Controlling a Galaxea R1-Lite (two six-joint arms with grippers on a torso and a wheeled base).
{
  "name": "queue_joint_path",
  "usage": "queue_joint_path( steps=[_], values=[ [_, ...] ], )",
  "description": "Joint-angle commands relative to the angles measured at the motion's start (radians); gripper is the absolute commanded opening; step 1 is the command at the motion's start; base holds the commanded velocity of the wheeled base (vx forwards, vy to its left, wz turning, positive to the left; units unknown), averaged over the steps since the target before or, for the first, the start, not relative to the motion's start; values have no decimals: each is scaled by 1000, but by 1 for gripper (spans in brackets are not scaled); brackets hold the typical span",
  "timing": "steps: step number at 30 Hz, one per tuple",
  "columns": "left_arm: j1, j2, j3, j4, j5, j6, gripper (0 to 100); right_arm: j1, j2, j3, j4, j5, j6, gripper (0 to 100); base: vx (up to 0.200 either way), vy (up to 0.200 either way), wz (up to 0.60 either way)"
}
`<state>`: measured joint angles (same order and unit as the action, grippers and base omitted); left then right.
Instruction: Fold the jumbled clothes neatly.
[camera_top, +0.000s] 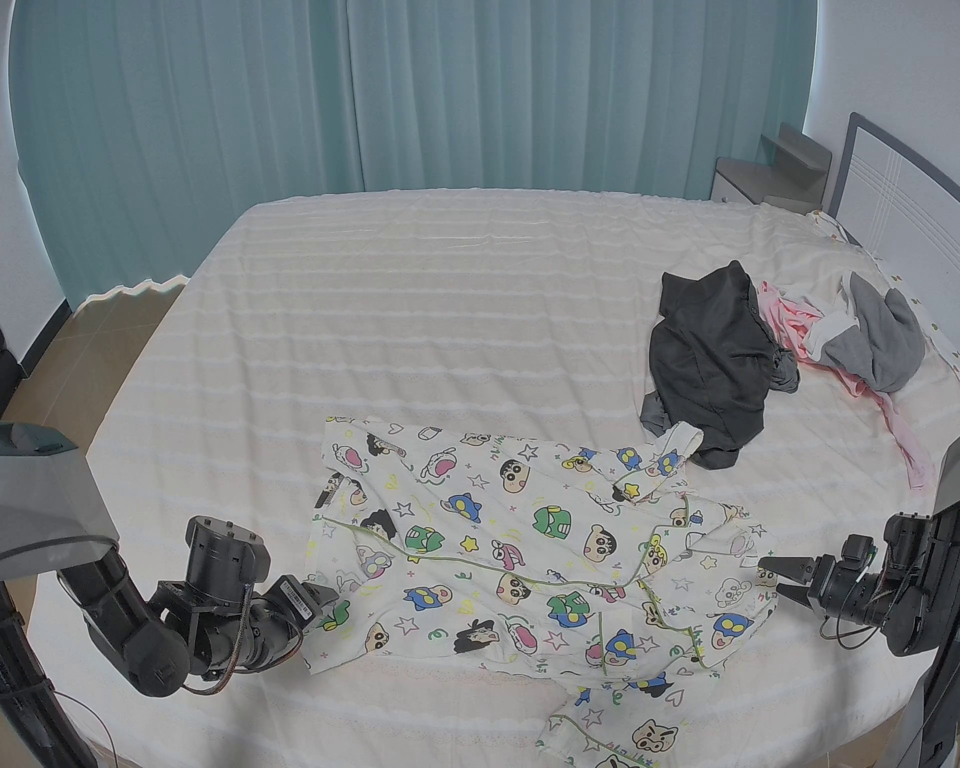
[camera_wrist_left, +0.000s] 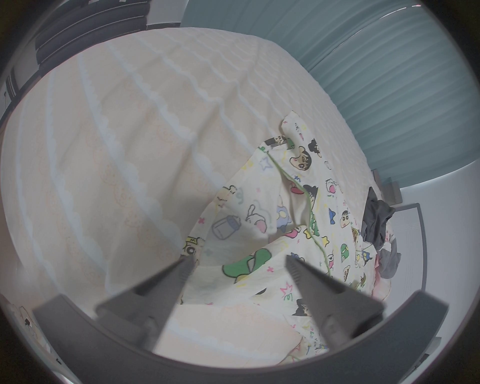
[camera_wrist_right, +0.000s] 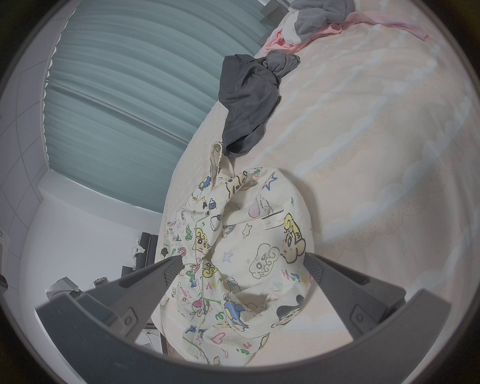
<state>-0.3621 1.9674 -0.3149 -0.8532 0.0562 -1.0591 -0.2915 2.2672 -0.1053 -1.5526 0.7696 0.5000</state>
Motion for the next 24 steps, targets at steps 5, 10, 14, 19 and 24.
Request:
queue_joint_path(
  steps=[5,10,14,19,24],
  values=[
    [-4,74,-3,0,-2,-2,100,0,5,-1,-14,0,-6,100,0,0,0],
    [-26,90,-49,0,-1,-9,100,0,5,-1,-14,0,-6,100,0,0,0],
    [-37,133,-101,-1,4,-12,100,-3,5,-1,-14,0,-6,100,0,0,0],
    [-38,145,-112,-1,2,-15,0,-3,5,-1,-15,0,-6,100,0,0,0],
    [-37,133,-110,-1,7,-13,0,-3,5,-1,-15,0,-6,100,0,0,0]
  ],
)
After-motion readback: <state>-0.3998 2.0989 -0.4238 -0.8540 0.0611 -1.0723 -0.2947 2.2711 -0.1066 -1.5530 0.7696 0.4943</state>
